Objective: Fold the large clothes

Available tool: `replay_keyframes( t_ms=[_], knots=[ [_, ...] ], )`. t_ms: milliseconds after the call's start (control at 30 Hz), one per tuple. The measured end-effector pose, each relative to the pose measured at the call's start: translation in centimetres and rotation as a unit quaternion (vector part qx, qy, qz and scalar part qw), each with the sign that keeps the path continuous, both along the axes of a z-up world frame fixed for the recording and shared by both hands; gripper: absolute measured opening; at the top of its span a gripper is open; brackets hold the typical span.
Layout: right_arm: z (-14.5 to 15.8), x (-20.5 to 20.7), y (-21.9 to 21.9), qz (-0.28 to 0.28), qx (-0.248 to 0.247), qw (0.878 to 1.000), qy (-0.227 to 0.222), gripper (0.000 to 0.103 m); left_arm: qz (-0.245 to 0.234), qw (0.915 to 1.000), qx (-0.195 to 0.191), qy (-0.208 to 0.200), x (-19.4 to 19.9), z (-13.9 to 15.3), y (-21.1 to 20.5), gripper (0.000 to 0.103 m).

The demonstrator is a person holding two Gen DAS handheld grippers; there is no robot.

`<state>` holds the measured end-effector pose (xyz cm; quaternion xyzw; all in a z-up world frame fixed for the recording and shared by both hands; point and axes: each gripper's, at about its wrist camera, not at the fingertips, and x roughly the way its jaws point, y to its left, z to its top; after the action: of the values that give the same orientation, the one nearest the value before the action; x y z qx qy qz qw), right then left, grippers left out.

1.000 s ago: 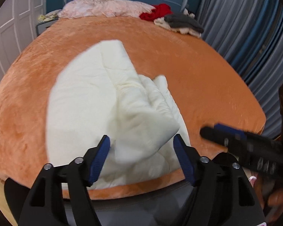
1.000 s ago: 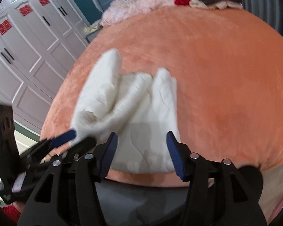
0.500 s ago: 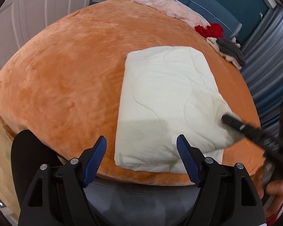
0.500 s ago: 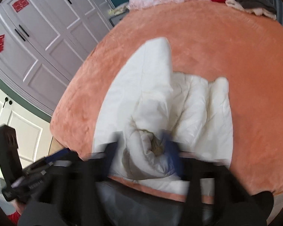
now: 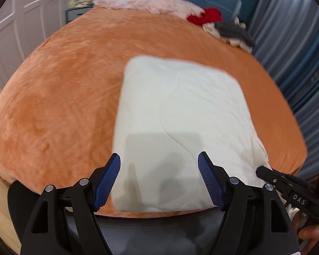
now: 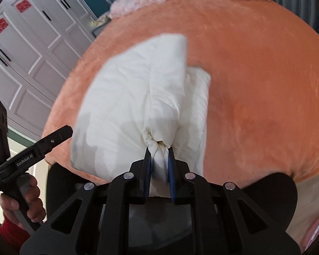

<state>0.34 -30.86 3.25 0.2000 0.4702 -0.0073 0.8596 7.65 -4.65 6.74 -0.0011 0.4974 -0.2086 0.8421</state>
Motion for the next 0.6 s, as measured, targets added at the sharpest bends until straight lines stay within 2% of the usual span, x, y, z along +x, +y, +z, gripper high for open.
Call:
replay_keyframes(
  t_ms=[67,200,600],
  knots=[
    [-0.9,0.5,0.2,0.0,-0.014,1.0,0.01,0.014,-0.008,0.9996,0.022,0.017,0.1,-1.4,-1.0,0.065],
    [-2.6,1.6,0.8,0.006,-0.029,0.999,0.038,0.015,-0.003,0.9981,0.055,0.028,0.2,-3.2,-1.8,0.066],
    [-6.5,2.8,0.3,0.013,-0.012,0.996,0.083,0.017,-0.014,0.9934,0.109,0.031,-0.1,-5.8,-3.0,0.068]
  ],
)
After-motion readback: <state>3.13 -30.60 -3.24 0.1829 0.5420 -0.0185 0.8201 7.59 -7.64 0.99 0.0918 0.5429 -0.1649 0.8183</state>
